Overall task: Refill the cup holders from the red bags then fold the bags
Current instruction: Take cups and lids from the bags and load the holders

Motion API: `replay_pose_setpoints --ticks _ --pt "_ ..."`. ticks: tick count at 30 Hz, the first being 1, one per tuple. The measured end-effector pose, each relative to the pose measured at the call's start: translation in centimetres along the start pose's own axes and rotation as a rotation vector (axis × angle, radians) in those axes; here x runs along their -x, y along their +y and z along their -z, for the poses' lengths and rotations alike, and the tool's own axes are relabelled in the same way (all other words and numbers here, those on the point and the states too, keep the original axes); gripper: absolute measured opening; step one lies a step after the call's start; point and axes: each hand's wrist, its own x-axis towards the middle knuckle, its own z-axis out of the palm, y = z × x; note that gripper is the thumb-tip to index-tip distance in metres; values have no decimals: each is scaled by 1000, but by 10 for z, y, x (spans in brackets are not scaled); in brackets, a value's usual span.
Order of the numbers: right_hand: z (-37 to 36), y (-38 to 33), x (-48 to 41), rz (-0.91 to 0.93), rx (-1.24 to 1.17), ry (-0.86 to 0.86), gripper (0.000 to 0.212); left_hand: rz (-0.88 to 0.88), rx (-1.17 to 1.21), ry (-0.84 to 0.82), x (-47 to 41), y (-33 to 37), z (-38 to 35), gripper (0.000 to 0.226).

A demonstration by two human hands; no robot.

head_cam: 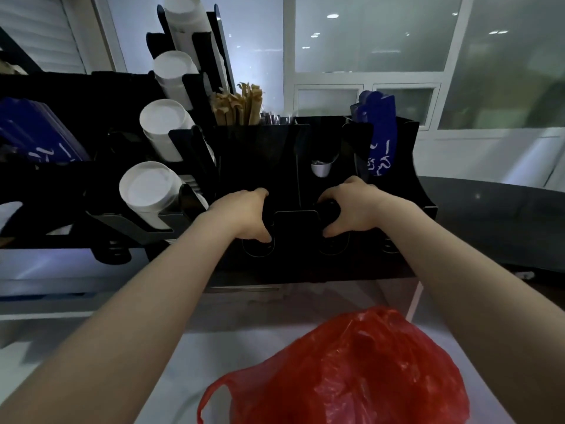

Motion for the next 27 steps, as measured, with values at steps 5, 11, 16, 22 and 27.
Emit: replay_pose_setpoints --ticks 5,11,16,22,27 --pt "-2 4 2 25 -53 29 77 31 -90 -108 -7 3 2 111" --pt "-5 10 -1 61 -96 65 80 42 -46 -63 -7 -2 3 103" --pt "-9 13 -1 86 -144 138 78 113 45 -3 -5 -5 6 108" --pt "-11 10 3 130 -185 241 76 149 101 87 -4 -5 3 106" --pt "-11 12 2 117 -175 243 77 135 105 64 -3 -2 3 109"
